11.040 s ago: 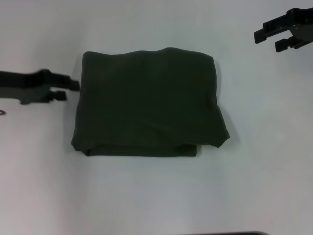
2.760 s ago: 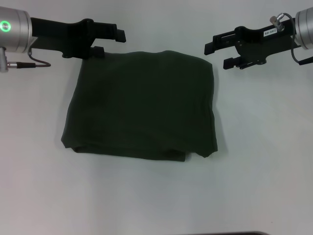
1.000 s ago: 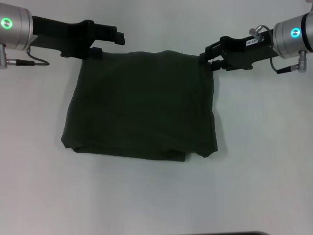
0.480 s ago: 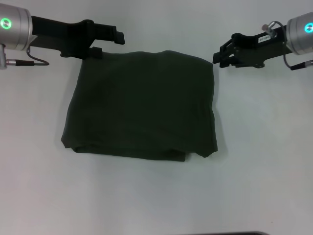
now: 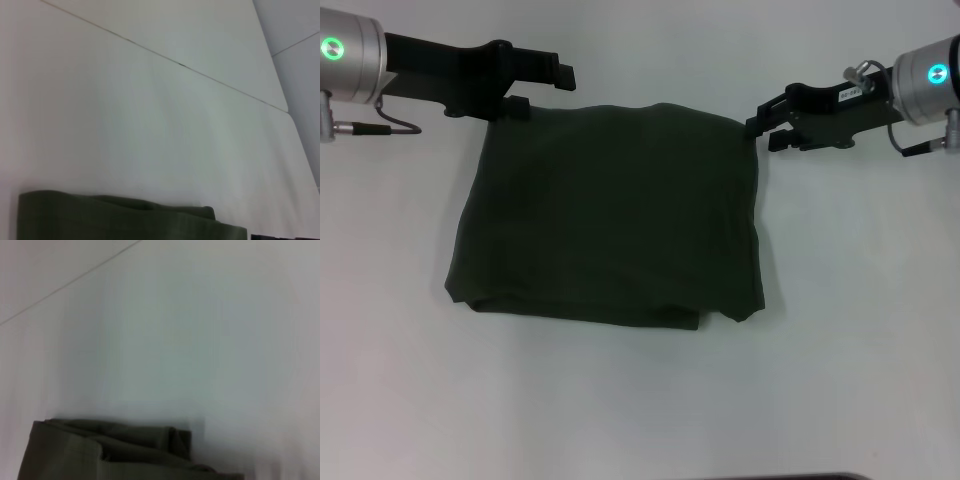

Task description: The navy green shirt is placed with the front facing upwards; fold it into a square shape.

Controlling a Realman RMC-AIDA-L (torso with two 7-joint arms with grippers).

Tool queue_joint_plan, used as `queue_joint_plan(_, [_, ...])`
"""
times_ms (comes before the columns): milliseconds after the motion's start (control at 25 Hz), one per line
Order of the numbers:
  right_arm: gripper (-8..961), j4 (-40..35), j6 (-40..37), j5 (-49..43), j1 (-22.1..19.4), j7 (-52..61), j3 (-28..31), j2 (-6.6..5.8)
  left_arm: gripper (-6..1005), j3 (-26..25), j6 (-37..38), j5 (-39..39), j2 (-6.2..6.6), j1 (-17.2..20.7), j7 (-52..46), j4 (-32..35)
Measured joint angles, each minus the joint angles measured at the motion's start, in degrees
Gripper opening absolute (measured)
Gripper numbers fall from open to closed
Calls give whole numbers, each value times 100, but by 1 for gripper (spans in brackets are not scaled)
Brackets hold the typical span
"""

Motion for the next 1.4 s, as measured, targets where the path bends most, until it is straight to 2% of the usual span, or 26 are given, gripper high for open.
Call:
queue_joint_plan(120, [427,31,130,-2,13,-47,-20,62,828,0,3,0,0,1,1,0])
queue_joint_plan(680, [429,200,344,62,37,-63,24,123,828,-9,2,-9,-3,5,9,0])
queue_joint_plan(1000, [352,207,213,319,28,-159,29,97,827,-9,7,-9,-1,-5,10,0])
queue_joint_plan(1240, [138,207,199,309,47,-126,15,91,828,-9,3,-9,0,7,15,0])
queue_joint_plan(1400, [52,197,186,299,40,-92,15,82,828,-9,5,-9,0,10,11,0])
